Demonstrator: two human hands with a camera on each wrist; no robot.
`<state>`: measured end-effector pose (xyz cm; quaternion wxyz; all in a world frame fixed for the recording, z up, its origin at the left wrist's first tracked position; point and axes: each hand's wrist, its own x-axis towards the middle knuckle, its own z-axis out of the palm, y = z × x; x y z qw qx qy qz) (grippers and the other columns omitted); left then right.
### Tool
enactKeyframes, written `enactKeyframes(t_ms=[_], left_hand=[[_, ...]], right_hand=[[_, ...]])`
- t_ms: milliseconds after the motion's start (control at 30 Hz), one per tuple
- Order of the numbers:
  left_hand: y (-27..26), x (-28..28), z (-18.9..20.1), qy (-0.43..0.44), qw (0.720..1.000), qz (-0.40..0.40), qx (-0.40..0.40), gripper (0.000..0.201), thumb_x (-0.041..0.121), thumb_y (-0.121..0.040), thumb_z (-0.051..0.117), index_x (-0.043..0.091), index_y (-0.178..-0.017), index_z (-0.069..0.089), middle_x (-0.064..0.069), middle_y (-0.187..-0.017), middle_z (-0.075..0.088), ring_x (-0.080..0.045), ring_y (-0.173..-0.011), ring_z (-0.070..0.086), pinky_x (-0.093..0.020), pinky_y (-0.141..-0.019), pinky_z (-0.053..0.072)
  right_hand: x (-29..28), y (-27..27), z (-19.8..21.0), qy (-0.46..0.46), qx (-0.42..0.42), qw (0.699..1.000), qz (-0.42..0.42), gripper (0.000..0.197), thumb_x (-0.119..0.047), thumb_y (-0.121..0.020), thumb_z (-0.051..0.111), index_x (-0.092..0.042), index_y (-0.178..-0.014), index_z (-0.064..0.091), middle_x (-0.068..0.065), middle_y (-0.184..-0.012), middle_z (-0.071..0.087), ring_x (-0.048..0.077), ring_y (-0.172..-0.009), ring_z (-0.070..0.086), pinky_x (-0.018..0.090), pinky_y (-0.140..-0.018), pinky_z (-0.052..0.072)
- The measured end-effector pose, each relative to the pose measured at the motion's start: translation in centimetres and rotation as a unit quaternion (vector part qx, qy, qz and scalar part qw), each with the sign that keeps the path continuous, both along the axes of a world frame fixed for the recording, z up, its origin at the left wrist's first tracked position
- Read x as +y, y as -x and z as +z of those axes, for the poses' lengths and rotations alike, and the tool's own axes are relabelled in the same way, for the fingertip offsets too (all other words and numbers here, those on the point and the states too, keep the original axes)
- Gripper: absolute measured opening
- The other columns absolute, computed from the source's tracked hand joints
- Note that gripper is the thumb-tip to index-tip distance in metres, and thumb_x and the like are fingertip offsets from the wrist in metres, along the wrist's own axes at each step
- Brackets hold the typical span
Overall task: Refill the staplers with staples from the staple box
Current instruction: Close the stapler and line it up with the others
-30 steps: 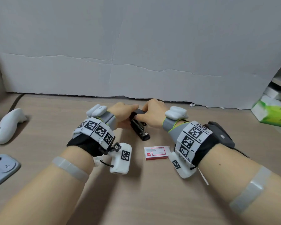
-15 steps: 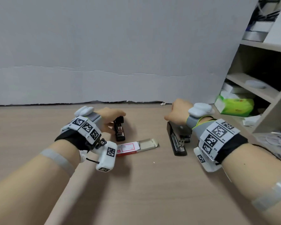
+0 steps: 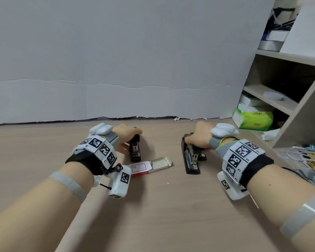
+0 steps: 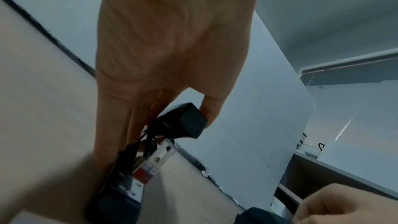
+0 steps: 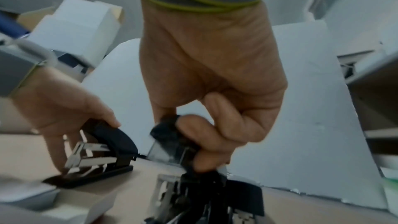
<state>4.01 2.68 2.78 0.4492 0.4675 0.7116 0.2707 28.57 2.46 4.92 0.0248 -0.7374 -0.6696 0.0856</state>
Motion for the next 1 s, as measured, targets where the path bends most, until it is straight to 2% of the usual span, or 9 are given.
enactKeyframes(t_ms=[133, 233, 400, 500, 667, 734, 800, 900, 1000], left_hand=[[0.3, 0.6, 0.0, 0.000, 1.000, -0.002, -0.012, 0.038, 0.031, -0.090, 0.065, 0.003, -0.115, 0.058, -0.017, -0.107, 0.067, -0.035, -0.090, 0.071, -0.047, -0.086, 0.058], [0.5, 1.2, -0.2, -0.006, 1.000, -0.003, -0.027, 0.036, 0.027, -0.090, 0.065, 0.002, -0.115, 0.059, -0.018, -0.109, 0.065, -0.036, -0.090, 0.070, -0.046, -0.088, 0.058], [1.0, 2.3, -0.7, -0.009, 0.997, 0.014, -0.081, 0.040, 0.028, -0.089, 0.066, 0.002, -0.118, 0.059, -0.015, -0.096, 0.059, -0.032, -0.070, 0.063, -0.042, -0.078, 0.059], [1.2, 3.4, -1.0, -0.015, 0.994, 0.034, -0.107, 0.042, 0.029, -0.088, 0.067, -0.002, -0.115, 0.059, -0.015, -0.091, 0.053, -0.030, -0.064, 0.058, -0.048, -0.080, 0.058], [0.9, 4.5, -0.9, -0.037, 0.990, 0.040, -0.127, 0.019, 0.022, -0.094, 0.061, 0.004, -0.100, 0.058, -0.010, -0.078, 0.053, -0.023, -0.059, 0.054, -0.034, -0.059, 0.051], [1.2, 5.3, -1.1, -0.043, 0.988, 0.042, -0.143, 0.016, 0.021, -0.096, 0.059, 0.005, -0.100, 0.059, -0.009, -0.076, 0.057, -0.022, -0.060, 0.057, -0.032, -0.056, 0.049], [1.0, 5.8, -1.2, -0.046, 0.984, 0.042, -0.169, 0.018, 0.019, -0.097, 0.056, 0.004, -0.105, 0.061, -0.008, -0.079, 0.061, -0.022, -0.067, 0.061, -0.035, -0.064, 0.053], [0.8, 6.5, -1.5, -0.053, 0.981, 0.044, -0.181, 0.024, 0.018, -0.097, 0.053, 0.001, -0.110, 0.063, -0.015, -0.096, 0.069, -0.028, -0.087, 0.068, -0.042, -0.084, 0.056], [0.8, 6.7, -1.7, -0.049, 0.984, 0.041, -0.168, 0.034, 0.029, -0.093, 0.052, 0.005, -0.114, 0.063, -0.016, -0.110, 0.069, -0.029, -0.091, 0.068, -0.039, -0.080, 0.054]], right_hand=[[0.8, 0.5, 1.3, -0.034, 0.026, 0.999, -0.002, 0.037, -0.048, -0.067, 0.064, -0.012, -0.061, 0.056, 0.007, -0.056, 0.066, 0.025, -0.050, 0.063, 0.027, -0.057, 0.051], [1.3, 1.8, 2.1, -0.066, 0.054, 0.996, 0.017, 0.035, -0.043, -0.073, 0.064, -0.012, -0.059, 0.052, 0.005, -0.052, 0.058, 0.024, -0.049, 0.055, 0.025, -0.049, 0.039], [3.3, 5.4, 2.3, -0.084, 0.089, 0.991, 0.053, 0.028, -0.034, -0.073, 0.061, -0.013, -0.056, 0.054, 0.003, -0.048, 0.058, 0.024, -0.050, 0.056, 0.024, -0.047, 0.035], [5.2, 7.7, 1.6, -0.069, 0.094, 0.991, 0.063, 0.025, -0.035, -0.071, 0.062, -0.014, -0.060, 0.055, 0.004, -0.054, 0.060, 0.024, -0.053, 0.057, 0.024, -0.048, 0.036], [7.3, 10.0, 0.6, -0.064, 0.103, 0.990, 0.065, 0.029, -0.038, -0.073, 0.061, -0.014, -0.060, 0.051, 0.006, -0.063, 0.062, 0.023, -0.055, 0.056, 0.024, -0.049, 0.034], [8.5, 11.1, 0.2, -0.061, 0.113, 0.989, 0.069, 0.029, -0.037, -0.073, 0.061, -0.014, -0.059, 0.050, 0.007, -0.065, 0.063, 0.025, -0.058, 0.058, 0.025, -0.049, 0.034], [8.8, 11.8, -0.1, -0.059, 0.124, 0.988, 0.070, 0.033, -0.038, -0.076, 0.062, -0.013, -0.059, 0.048, 0.007, -0.065, 0.060, 0.027, -0.063, 0.057, 0.025, -0.047, 0.031], [9.0, 12.4, -1.0, -0.060, 0.135, 0.986, 0.074, 0.038, -0.042, -0.082, 0.061, -0.012, -0.062, 0.046, 0.006, -0.063, 0.054, 0.028, -0.064, 0.054, 0.026, -0.047, 0.029], [9.4, 13.0, -2.3, -0.054, 0.139, 0.985, 0.089, 0.041, -0.051, -0.081, 0.056, -0.013, -0.065, 0.051, 0.011, -0.068, 0.064, 0.031, -0.064, 0.063, 0.028, -0.053, 0.044]])
